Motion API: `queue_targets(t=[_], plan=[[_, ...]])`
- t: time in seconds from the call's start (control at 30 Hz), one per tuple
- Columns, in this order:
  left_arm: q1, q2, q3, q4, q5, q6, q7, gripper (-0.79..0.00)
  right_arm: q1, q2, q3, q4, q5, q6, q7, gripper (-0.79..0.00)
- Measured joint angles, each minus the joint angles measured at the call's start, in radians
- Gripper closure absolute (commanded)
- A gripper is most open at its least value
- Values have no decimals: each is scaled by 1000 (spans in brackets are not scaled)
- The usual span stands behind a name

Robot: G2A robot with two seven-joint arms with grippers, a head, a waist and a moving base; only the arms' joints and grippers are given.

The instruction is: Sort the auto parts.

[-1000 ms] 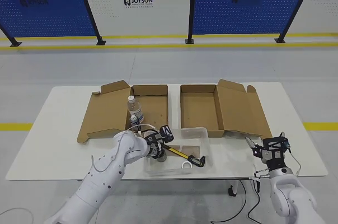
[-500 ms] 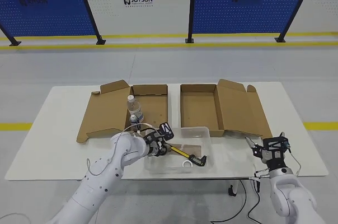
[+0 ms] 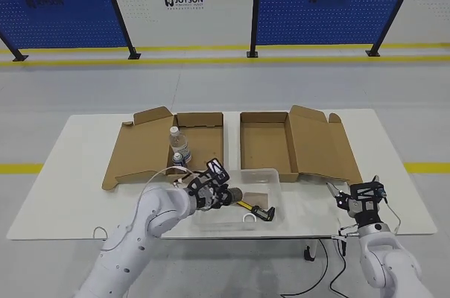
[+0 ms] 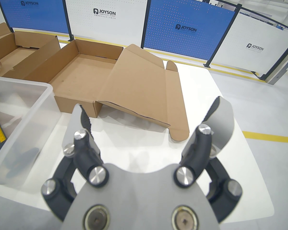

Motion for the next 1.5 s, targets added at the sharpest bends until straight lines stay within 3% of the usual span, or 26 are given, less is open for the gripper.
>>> queue_targets(t=[0.33, 0.63, 1.1, 1.5], plan=[[119, 25, -83, -192, -389, -11, -184, 0, 0, 0, 0, 0, 0, 0, 0, -785], [127, 46, -122, -232, -538, -5, -281, 0, 0, 0, 0, 0, 0, 0, 0, -785], [62, 51, -91, -192, -468, 50, -185, 0, 0, 0, 0, 0, 0, 0, 0, -785], [-56, 26, 5, -51, -298, 201, 44, 0, 0, 0, 0, 0, 0, 0, 0, -785]])
